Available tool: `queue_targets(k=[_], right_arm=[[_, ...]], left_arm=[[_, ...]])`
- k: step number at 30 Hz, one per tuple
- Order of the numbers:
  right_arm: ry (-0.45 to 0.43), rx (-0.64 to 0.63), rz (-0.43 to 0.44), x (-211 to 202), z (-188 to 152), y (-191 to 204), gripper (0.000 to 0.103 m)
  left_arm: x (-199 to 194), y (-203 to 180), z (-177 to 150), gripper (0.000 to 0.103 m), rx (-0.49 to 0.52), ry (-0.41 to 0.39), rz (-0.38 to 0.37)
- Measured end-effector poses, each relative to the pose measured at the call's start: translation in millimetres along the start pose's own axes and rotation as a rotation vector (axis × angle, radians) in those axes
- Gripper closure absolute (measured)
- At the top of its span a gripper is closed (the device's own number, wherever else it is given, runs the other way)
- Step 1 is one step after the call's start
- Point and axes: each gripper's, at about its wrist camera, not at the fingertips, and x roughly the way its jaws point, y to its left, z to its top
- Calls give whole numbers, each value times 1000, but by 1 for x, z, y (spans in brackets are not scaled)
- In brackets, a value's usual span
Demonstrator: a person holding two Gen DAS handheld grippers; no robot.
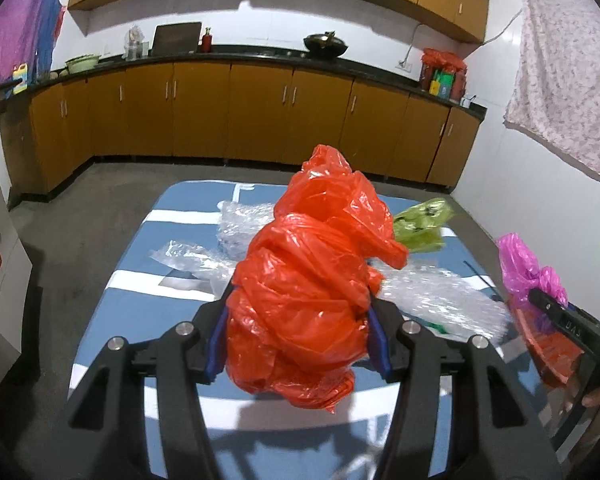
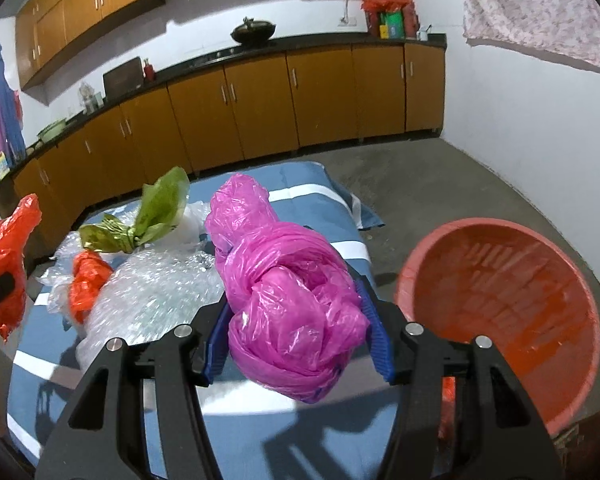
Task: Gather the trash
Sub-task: 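Carry the red and pink bags to the basket and release both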
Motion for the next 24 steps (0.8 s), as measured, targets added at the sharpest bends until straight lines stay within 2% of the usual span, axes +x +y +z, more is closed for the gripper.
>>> queue_targets(k=[3, 12, 24], right_arm=[[-30, 17, -31, -27, -12, -6, 46], [-83, 28, -116, -70, -31, -24, 46], [-84, 123, -221, -94, -58, -76, 46]], left_arm=[[-17, -17, -3, 49, 27, -14, -15], [-48, -75, -16, 49, 99, -30, -92], [-44, -144, -35, 49, 184, 17, -209]])
